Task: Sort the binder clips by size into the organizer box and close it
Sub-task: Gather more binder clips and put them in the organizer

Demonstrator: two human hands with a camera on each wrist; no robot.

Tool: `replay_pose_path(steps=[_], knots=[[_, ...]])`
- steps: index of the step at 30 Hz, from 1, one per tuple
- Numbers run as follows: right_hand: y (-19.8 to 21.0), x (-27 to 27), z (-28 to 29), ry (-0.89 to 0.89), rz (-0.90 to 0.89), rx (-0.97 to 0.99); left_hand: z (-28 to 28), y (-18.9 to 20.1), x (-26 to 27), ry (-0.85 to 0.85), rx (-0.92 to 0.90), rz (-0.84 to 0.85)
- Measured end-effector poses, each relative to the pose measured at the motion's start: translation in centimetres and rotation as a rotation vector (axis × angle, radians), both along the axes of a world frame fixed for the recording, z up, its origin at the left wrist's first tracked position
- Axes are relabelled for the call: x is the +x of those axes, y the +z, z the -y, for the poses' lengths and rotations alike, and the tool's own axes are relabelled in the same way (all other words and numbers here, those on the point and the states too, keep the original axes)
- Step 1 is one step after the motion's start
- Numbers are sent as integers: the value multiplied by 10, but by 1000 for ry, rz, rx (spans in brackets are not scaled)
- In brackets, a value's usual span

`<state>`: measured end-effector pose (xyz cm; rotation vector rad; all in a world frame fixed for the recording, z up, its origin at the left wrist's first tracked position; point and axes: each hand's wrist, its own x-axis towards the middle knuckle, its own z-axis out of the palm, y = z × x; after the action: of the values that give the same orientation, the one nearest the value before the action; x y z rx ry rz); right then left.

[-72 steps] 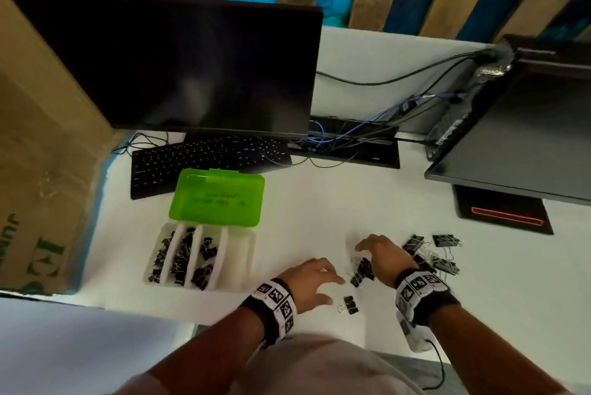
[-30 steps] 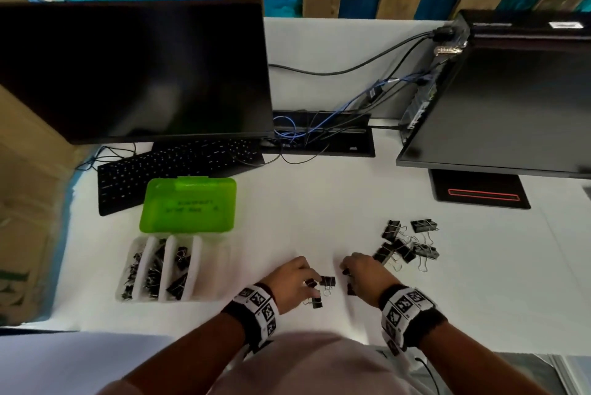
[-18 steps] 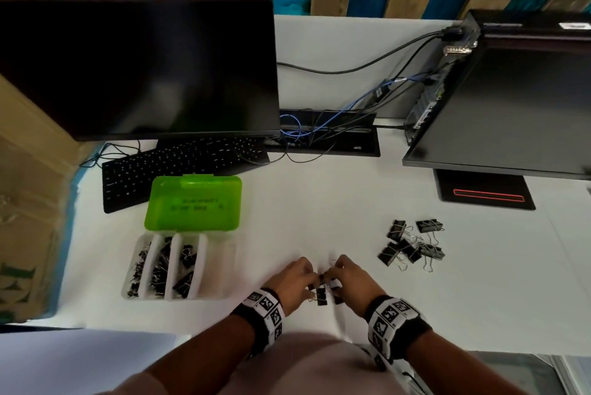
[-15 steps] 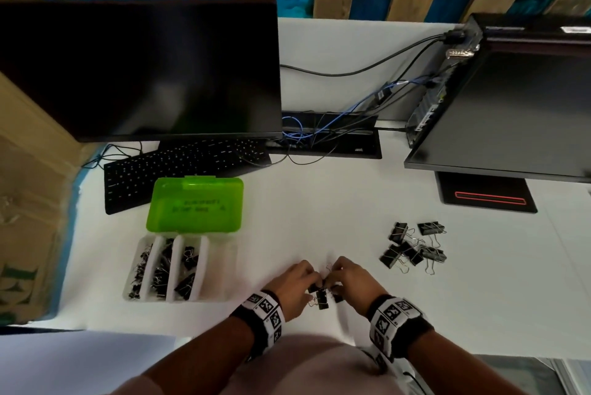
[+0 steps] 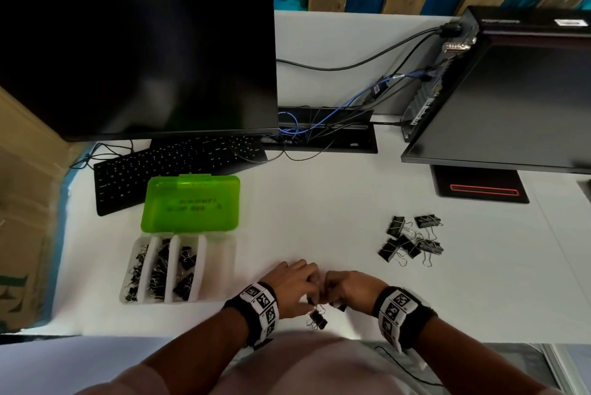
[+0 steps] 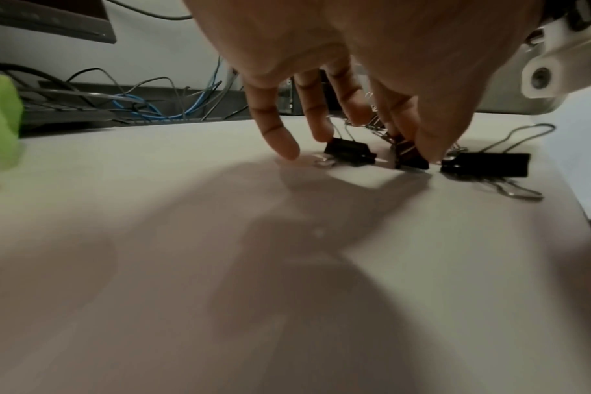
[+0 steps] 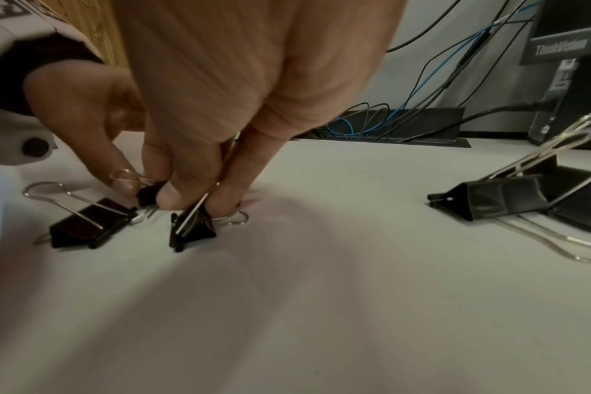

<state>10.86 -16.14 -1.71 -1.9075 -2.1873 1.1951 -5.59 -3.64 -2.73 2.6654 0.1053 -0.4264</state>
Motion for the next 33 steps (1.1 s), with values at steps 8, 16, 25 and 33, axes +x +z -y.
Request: replay_pose_path(steps=[8,16,25,33], knots=[[0,2,-7,-200,32,20,-3,1,-12,230,4,-24],[4,16,4,-315,44,23,20,2,-14,-188,15,1],[5,8,17,-374,41,-2,5,-16,-6,125,-149,-21],[12,-19,-9,-354,38,-44,-14,-9,-5,1005,-958,-82]])
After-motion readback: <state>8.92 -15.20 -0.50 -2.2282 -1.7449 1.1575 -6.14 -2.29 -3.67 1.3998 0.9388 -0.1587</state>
